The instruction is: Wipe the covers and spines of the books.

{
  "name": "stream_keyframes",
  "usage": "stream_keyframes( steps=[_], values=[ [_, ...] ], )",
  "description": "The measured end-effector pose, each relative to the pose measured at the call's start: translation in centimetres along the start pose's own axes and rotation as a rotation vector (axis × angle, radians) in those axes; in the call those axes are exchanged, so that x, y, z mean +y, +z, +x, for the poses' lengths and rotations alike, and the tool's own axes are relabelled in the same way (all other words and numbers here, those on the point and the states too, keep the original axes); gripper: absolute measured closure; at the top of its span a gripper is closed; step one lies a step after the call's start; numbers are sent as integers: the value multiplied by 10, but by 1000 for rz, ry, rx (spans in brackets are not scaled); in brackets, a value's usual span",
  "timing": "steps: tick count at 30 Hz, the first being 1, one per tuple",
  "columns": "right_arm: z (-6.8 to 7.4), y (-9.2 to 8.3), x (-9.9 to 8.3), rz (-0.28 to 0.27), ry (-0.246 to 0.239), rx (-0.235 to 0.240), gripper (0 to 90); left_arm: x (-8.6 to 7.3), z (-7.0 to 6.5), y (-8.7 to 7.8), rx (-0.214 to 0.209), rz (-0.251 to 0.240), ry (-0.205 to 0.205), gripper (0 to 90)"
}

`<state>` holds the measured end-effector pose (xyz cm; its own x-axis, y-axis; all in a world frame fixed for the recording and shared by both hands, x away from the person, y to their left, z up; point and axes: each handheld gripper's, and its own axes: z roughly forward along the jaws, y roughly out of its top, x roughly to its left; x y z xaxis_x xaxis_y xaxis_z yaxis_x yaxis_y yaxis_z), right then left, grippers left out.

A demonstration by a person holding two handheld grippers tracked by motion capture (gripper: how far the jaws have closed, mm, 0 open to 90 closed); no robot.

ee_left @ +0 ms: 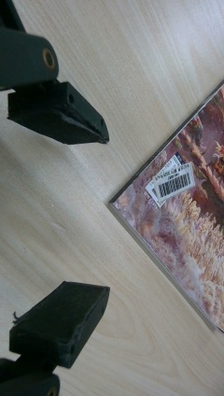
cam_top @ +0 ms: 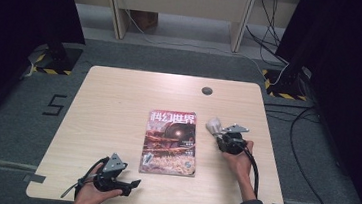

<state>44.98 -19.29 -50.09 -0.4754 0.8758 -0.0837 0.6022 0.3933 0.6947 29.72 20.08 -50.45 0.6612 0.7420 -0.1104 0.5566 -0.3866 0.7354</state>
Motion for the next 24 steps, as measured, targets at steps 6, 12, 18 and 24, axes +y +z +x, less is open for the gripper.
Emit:
stream_keyframes(
  steps=[6,12,18,24],
  values=[
    [1,3,1,-7,12,9,655,1,0,0,-6,0,0,208],
    [3,-2,1,-28,32,15,545,3,1,2,-11,1,1,207],
    [5,-16,1,-47,27,17,477,3,0,3,-11,5,5,207],
    [8,-29,-2,-69,37,32,425,4,0,3,-14,4,7,203]
  ],
)
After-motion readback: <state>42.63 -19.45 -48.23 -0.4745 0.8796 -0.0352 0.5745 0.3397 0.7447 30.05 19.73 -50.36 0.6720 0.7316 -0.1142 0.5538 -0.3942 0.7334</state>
